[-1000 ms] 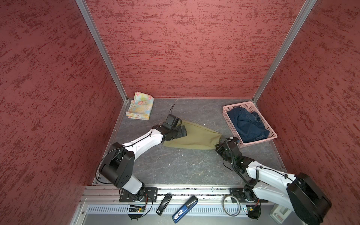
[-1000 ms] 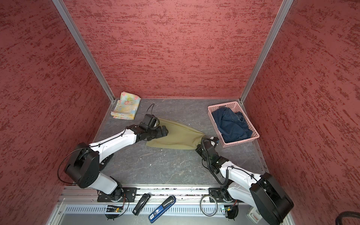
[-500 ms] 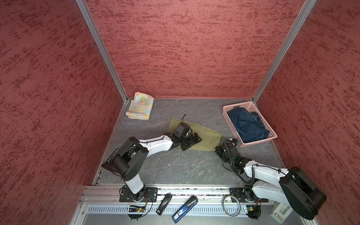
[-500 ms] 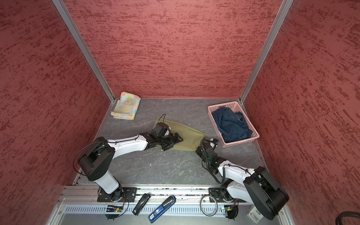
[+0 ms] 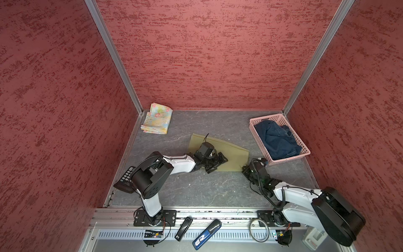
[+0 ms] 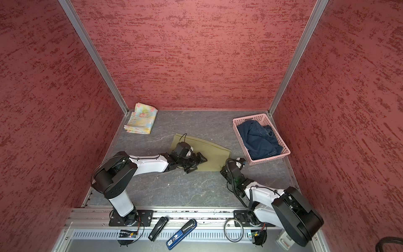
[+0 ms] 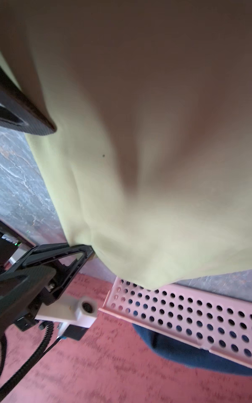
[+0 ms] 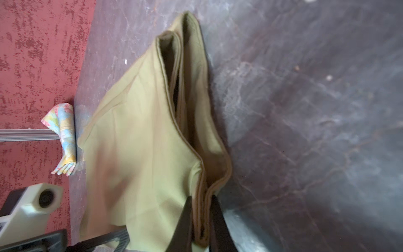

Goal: Fold and stack skirts
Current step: Fold the skirt at the center of the table.

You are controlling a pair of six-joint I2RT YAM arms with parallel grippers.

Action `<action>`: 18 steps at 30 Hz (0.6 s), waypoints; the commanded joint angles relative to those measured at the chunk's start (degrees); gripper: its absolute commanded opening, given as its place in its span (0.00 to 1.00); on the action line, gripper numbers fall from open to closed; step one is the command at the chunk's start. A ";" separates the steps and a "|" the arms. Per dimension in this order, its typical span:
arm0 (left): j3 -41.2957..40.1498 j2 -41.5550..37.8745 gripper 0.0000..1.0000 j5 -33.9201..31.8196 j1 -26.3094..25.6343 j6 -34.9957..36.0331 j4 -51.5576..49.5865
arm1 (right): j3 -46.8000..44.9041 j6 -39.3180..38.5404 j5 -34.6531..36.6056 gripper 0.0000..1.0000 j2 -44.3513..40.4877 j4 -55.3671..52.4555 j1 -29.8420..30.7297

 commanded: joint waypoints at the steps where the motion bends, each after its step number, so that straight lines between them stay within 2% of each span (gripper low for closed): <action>1: -2.70 2.46 0.95 -0.81 0.45 -1.50 1.38 | 3.44 -1.82 1.58 0.00 -1.31 1.27 -0.25; 8: -4.98 5.55 0.94 1.02 1.19 -4.37 7.39 | 12.02 -14.27 -2.55 0.00 0.04 2.25 -0.17; 11: -5.54 6.29 0.94 1.20 1.35 -4.77 8.76 | 16.86 -18.77 -7.21 0.00 2.39 2.69 0.04; 18: -7.85 5.73 0.94 1.45 2.77 -5.36 11.83 | 22.71 -21.64 -16.43 0.00 8.92 5.57 0.71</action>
